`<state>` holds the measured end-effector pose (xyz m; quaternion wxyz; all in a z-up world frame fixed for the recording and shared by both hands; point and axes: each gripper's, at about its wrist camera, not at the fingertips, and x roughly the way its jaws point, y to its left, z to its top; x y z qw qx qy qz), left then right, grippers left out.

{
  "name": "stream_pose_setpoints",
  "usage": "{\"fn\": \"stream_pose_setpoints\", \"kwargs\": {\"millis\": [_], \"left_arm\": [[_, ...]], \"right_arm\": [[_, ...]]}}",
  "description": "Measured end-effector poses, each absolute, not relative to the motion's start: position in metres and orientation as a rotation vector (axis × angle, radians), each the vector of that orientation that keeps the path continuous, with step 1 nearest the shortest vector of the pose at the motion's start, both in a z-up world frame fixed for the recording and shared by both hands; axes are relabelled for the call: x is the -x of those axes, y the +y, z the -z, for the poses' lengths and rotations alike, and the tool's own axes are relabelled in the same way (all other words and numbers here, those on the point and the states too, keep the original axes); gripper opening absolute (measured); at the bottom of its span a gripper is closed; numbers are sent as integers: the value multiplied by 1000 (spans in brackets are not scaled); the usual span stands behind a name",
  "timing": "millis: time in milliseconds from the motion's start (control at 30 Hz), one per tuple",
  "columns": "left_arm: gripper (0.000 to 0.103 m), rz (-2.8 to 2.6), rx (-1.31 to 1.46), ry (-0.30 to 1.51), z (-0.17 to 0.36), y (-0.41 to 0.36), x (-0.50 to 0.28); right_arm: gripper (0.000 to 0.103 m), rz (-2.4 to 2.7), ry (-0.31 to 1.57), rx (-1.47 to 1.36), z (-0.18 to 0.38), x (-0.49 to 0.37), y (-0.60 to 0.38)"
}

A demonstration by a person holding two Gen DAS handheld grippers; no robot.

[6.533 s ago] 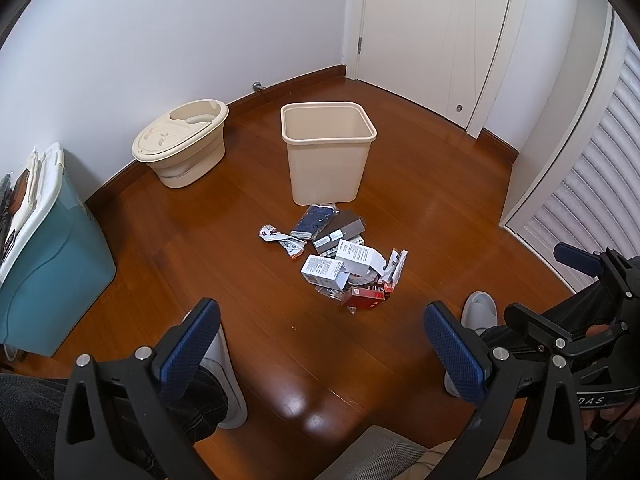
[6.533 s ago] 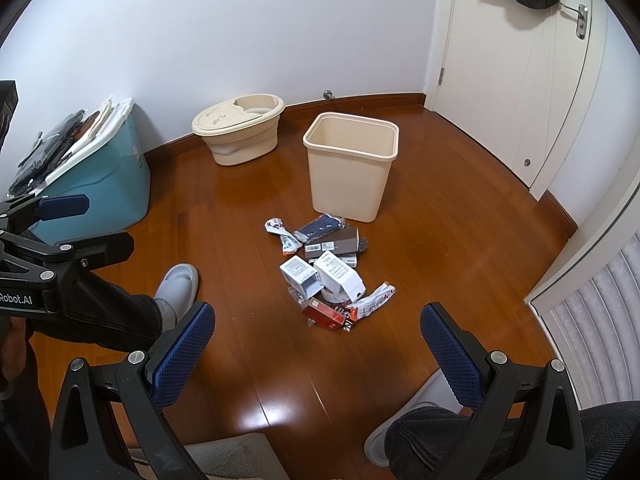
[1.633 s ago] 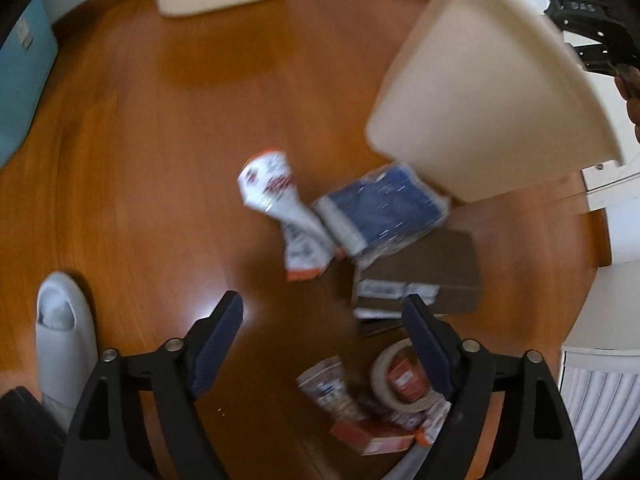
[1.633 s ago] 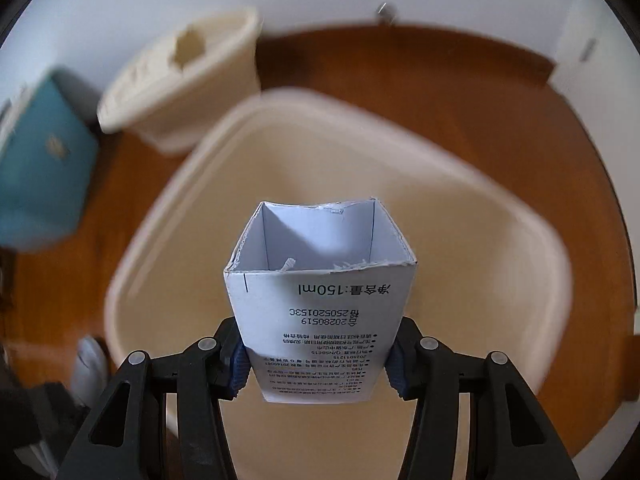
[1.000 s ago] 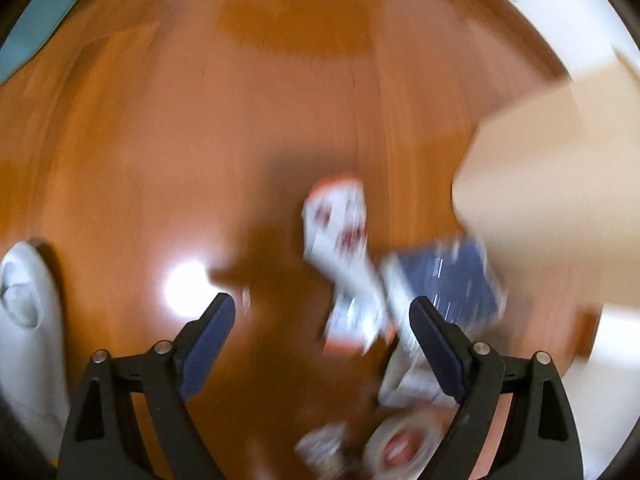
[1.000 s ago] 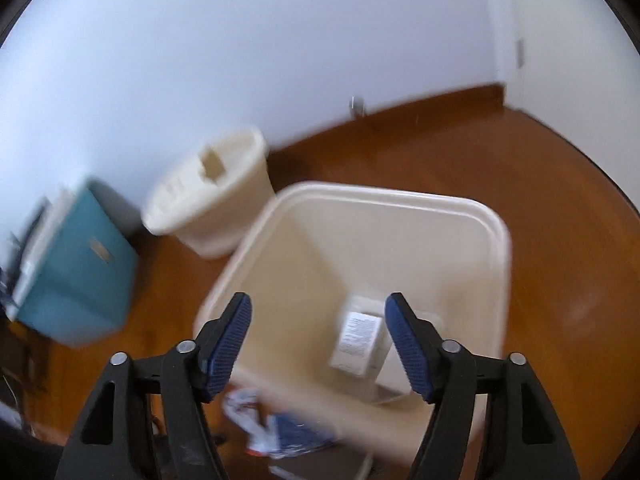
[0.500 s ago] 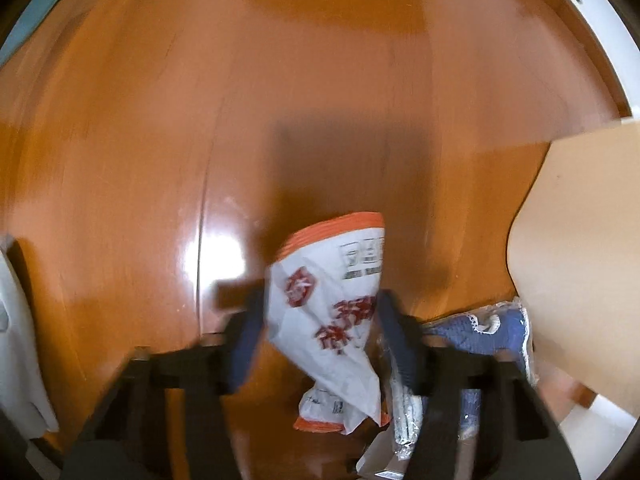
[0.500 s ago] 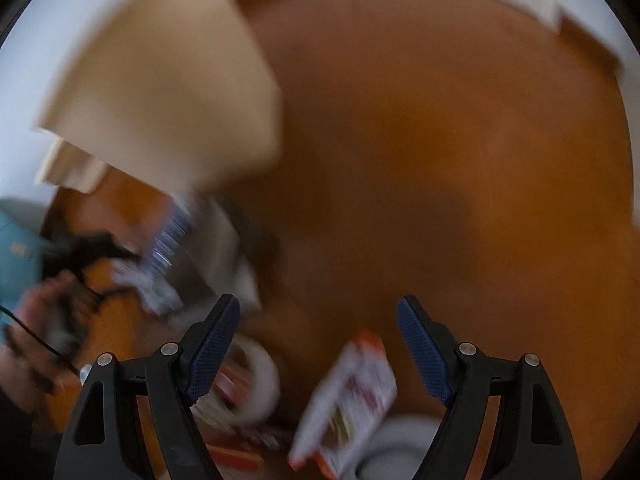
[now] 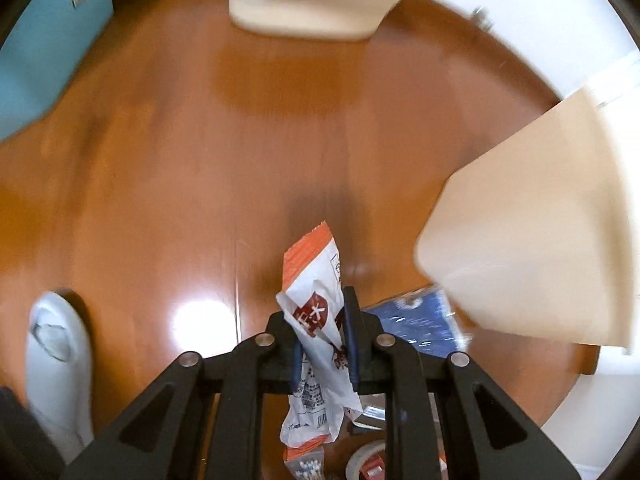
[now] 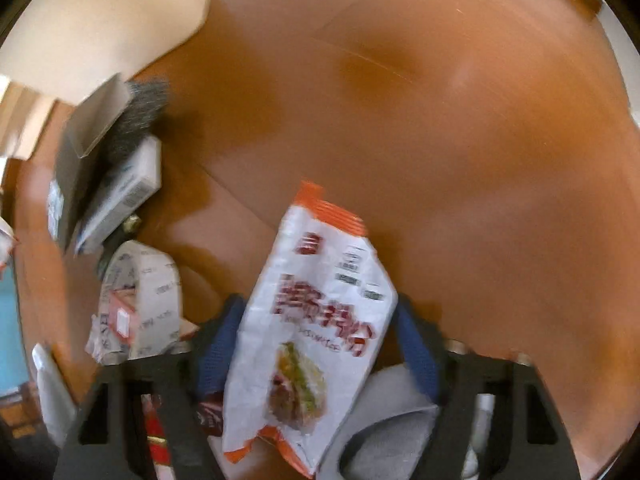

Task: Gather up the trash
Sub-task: 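Grasp the orange-white snack wrapper with the left tool while the right tool grasps a white printed wrapper, then drop the orange-white wrapper into the wastebasket with the left tool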

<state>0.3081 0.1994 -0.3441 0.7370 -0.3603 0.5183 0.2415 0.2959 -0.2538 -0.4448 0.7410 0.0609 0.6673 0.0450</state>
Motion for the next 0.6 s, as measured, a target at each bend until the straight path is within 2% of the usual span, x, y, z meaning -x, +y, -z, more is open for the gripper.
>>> {"fn": "stream_pose_setpoints", "kwargs": {"millis": [67,200,467,600], "left_arm": [[16,-518,768,1062,305,203,-308],[16,-418,721,937,236,187,-321],[16,-246,601,871,161,154,-366],[16,-208,573,904,165,146,-377]], "right_arm": [[26,-151,1463,-138,442,-299,-239],[14,-186,1430,-123,430,-297,-234],[10,-183,1312,-161,389,-299,-253],[9,-177,1286,-181,383,-298,-262]]}}
